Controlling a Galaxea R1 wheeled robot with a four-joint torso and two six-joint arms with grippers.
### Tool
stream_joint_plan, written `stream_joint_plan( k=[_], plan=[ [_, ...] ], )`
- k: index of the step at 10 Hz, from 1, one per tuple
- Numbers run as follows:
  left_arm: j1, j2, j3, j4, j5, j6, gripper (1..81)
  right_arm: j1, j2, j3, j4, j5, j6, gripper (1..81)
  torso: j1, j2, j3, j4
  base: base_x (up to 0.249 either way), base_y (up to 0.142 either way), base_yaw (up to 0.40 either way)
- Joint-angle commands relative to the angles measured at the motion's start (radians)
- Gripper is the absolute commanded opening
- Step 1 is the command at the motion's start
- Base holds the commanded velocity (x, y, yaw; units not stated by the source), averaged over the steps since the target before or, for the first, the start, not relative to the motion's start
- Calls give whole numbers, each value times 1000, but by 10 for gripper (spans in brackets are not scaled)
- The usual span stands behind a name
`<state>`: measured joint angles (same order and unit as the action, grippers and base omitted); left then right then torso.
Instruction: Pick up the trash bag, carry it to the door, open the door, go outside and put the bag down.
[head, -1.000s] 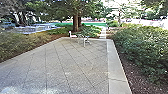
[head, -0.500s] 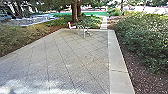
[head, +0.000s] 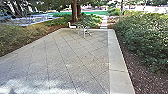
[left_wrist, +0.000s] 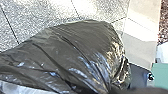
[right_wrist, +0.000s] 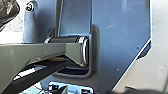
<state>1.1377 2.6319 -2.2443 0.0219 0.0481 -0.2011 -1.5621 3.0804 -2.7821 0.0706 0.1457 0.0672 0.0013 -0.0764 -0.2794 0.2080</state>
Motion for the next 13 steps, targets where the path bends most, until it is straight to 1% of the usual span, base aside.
stream_joint_plan(
  k=[1,2,4,6,8,10,11,13],
  plan=[
    [-178,-68,2,-40,148,-9,10,13,7,3,-3,-63,-1,811,0,0,0,0,0,0,0],
    [-209,-76,1,-46,176,-9,10,12,7,6,-3,-64,-1,811,0,0,0,0,0,0,0],
    [-270,-78,-6,-48,199,-9,10,9,7,6,-3,-63,-1,811,0,0,0,0,0,0,0],
    [-347,-85,-37,-79,242,-9,10,7,7,4,1,-63,-1,811,0,0,-1,0,0,0,0],
    [-439,-101,-49,-83,318,-9,10,7,8,7,3,-63,-1,811,1,0,-1,0,0,0,0],
    [-526,-107,-87,-86,381,-9,10,7,8,9,5,-63,-1,811,1,0,-1,0,0,0,0],
    [-554,-111,-103,-97,415,-9,10,7,7,9,5,-63,-1,811,1,1,-1,0,0,0,0],
    [-581,-121,-104,-97,436,-9,10,7,7,7,5,-63,-1,811,1,1,-2,0,0,0,0]
  ],
)
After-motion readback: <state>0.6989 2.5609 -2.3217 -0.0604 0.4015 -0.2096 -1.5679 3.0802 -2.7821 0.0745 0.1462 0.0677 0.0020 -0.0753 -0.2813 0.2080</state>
